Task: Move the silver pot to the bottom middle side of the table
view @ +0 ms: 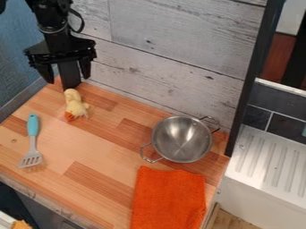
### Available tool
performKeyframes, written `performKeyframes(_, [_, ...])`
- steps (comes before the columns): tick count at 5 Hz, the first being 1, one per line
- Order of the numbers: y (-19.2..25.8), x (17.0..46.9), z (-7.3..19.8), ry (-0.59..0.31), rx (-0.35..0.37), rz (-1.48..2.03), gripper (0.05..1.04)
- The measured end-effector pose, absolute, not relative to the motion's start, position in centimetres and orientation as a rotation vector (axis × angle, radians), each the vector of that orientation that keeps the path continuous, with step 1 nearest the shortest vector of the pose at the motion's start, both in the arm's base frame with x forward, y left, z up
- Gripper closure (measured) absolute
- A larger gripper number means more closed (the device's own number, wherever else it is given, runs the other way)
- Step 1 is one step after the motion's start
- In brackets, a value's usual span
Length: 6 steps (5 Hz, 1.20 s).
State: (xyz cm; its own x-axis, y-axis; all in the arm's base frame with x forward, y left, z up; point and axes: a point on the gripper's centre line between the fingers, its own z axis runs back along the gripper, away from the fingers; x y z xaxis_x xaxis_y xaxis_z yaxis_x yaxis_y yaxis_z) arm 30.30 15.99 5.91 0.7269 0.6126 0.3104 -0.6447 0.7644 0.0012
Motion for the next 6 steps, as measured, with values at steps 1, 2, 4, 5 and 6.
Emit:
performKeyframes(1, [15.7,30.0,4.8,-0.268,0.102,0.699,0.083])
performKeyframes(2, [14.2,29.8,4.0,-0.246,0.077,0.661,0.083])
performKeyframes(4, [9.0,29.9,2.6,-0.207,-0.014,0.524,0.083])
performKeyframes(5, [6.6,30.5,2.6,-0.209,-0.068,0.447,0.083])
performKeyframes(6, [5.0,30.9,2.5,-0.209,-0.097,0.381,0.083])
